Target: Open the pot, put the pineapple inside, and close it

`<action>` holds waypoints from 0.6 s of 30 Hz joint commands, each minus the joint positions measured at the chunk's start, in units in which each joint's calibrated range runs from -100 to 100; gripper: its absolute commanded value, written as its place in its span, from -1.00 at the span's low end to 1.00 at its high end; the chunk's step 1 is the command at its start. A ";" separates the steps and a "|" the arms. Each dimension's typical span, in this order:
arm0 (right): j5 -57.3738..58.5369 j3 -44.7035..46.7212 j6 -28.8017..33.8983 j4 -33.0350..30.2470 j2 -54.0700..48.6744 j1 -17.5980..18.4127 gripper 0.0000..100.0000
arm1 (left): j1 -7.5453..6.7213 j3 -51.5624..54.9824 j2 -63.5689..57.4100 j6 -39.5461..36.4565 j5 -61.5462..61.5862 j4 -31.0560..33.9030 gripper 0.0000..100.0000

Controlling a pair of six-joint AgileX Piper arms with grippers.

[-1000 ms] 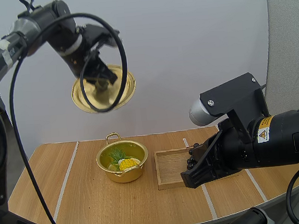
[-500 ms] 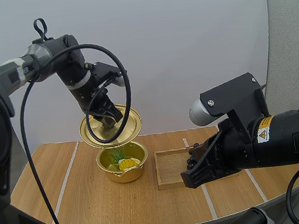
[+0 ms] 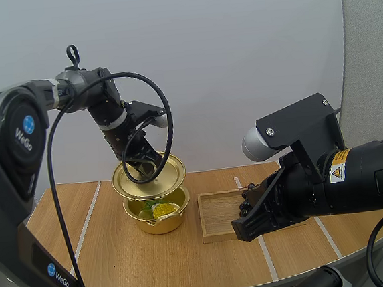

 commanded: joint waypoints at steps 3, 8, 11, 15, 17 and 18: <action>0.00 0.21 -0.07 -0.40 -0.50 -0.22 -1.00 | 0.00 0.66 2.10 0.07 -4.30 -1.78 -1.00; 0.00 0.21 -0.07 -0.40 -0.50 -0.22 -1.00 | 0.00 0.66 4.24 0.47 -4.68 -1.94 -1.00; 0.00 0.21 -0.07 -0.40 -0.50 -0.22 -1.00 | 0.00 0.96 5.04 0.47 -5.10 -2.06 -1.00; 0.00 0.21 -0.07 -0.40 -0.50 -0.22 -1.00 | 0.00 2.21 5.59 1.07 -7.19 -2.74 -1.00; 0.00 0.21 -0.07 -0.40 -0.50 -0.22 -1.00 | 0.00 2.85 6.19 1.29 -8.04 -2.74 -1.00; 0.00 0.21 -0.07 -0.40 -0.50 -0.22 -1.00 | 0.00 2.98 6.62 1.41 -8.51 -2.74 -1.00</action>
